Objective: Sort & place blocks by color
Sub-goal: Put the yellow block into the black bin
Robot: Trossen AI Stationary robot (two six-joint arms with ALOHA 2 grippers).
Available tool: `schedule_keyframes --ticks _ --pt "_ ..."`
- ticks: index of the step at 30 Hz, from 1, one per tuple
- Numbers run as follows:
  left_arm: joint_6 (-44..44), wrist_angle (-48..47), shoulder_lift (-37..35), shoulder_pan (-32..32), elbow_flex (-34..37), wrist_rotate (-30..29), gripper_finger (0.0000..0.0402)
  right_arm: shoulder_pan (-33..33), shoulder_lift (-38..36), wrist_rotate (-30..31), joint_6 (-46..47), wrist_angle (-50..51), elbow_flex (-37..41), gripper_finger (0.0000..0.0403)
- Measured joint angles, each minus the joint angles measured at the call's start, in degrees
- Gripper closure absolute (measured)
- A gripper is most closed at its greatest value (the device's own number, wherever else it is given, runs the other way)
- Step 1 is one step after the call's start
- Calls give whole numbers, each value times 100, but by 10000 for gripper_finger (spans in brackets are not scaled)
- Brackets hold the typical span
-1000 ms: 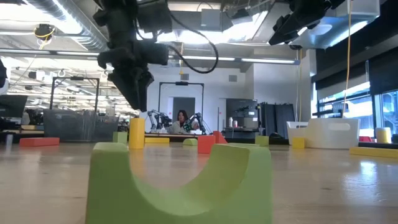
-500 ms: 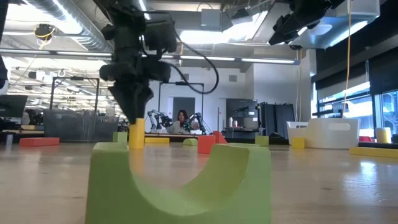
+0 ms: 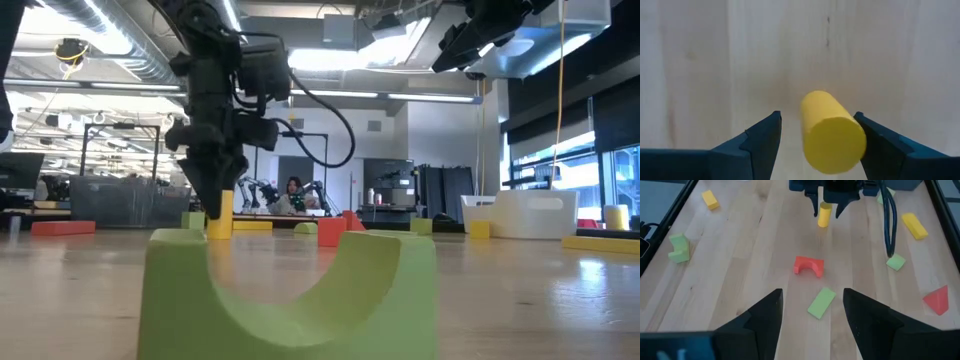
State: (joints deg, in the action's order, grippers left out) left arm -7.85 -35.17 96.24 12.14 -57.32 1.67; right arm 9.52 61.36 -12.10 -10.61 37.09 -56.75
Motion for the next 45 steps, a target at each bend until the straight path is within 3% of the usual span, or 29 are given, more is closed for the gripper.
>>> schedule_keyframes --ticks 4,9,16,21,26,31,37,45 --pt "-25 36 -1 -93 0 -211 209 -2 0 0 0 -1 0 192" --pt "-10 17 -6 -147 -2 -146 284 0 0 0 2 1 0 192" --pt "496 -56 -126 -50 0 416 285 -1 0 0 1 0 0 192" --pt "931 -169 -658 184 -32 570 285 -1 0 -1 1 1 0 192" --pt "1401 -900 -1351 642 -359 68 285 -1 0 0 1 -2 -2 192" --pt "2020 -1807 -1894 1283 -764 -1089 285 0 0 0 -5 -10 -7 192" --pt "3145 -2769 -2170 2319 -902 -1947 285 -1 0 0 -29 -10 -7 192" --pt "3552 -2696 -1955 3401 -106 -1631 285 -2 0 0 -33 -14 -7 192"
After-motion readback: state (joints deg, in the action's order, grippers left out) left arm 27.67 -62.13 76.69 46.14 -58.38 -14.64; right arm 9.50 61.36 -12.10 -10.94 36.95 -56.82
